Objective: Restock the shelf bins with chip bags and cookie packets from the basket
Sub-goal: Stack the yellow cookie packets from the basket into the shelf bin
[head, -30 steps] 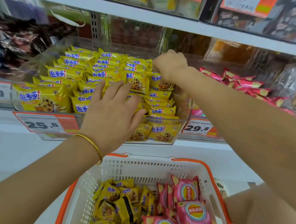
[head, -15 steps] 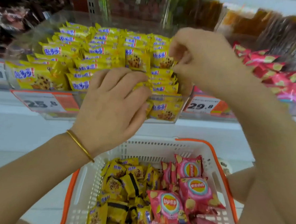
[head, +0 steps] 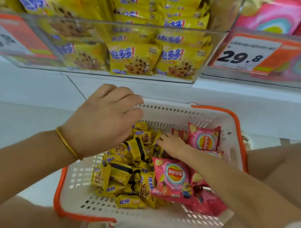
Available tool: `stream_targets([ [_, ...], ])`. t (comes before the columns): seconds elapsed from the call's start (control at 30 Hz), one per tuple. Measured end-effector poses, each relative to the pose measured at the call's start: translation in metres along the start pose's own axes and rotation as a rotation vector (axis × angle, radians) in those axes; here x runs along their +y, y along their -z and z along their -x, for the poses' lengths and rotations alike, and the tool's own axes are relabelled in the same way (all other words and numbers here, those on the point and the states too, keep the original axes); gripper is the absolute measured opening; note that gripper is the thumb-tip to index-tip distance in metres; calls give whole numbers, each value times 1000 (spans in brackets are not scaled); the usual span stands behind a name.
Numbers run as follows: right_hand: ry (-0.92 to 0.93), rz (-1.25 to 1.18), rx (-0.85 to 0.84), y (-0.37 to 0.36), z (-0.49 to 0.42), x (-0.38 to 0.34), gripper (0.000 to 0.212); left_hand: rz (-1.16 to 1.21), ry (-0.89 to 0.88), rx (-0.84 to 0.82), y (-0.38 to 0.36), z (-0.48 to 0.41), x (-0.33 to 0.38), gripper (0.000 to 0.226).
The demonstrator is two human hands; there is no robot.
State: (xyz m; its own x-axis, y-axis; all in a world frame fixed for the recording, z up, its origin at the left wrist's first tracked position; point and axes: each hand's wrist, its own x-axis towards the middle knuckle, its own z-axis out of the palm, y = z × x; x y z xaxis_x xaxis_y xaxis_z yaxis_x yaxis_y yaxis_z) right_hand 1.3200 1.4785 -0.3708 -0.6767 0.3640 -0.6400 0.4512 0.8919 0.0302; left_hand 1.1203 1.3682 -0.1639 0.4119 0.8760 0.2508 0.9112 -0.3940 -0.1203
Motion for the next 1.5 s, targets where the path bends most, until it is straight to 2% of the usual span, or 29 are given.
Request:
stream_targets([
  [0.1,47,89,17,-20,-17,-2,42,22,19,-30,-7,0,-1,22],
  [0.3,28,128,24,-31,-21,-4,32,9,28,-97,-10,-10,-3,22],
  [0.47,1,122,210,-1,-2,-3,32,-2,10,-148,-10,-12,0,28],
  [0.53,-41,86,285,25,13,-2,26,27,23,-204,-8,-13,2,31],
  [0.6,-71,-32,373,57,34,-3,19,101,84,-294,-4,-17,4,38],
  [0.63,-72,-145,408,74,47,-4,23,155,138,-341,0,-19,6,43],
  [0.77,64,-769,517,134,105,-11,27,439,395,-456,15,-32,5,51],
  [0.83,113,-960,600,156,131,-14,24,638,446,-362,31,-42,5,41],
  [0.93,122,-1028,635,184,162,-18,23,775,434,-190,61,-51,-2,18],
  [1.0,135,-1036,630,205,180,-20,15,898,427,-107,79,-53,-6,17],
  [1.07,94,-985,643,232,199,-19,23,957,422,27,93,-56,-9,22],
  [1.13,28,-891,687,265,219,-17,30,887,436,246,106,-59,-14,29],
  [1.2,-52,-733,821,300,234,-15,35,723,432,454,117,-60,-22,33],
  [1.23,-94,-691,896,316,236,-10,34,606,418,505,120,-61,-27,34],
  [1.3,-209,-632,985,344,229,0,33,327,393,471,121,-61,-37,37],
  [1.37,-395,-427,948,366,208,9,33,131,385,351,114,-60,-44,47],
  [1.43,-507,-271,877,379,184,16,28,49,405,252,107,-60,-45,49],
  [1.5,-562,-181,808,385,161,22,8,4,408,211,99,-60,-47,49],
])
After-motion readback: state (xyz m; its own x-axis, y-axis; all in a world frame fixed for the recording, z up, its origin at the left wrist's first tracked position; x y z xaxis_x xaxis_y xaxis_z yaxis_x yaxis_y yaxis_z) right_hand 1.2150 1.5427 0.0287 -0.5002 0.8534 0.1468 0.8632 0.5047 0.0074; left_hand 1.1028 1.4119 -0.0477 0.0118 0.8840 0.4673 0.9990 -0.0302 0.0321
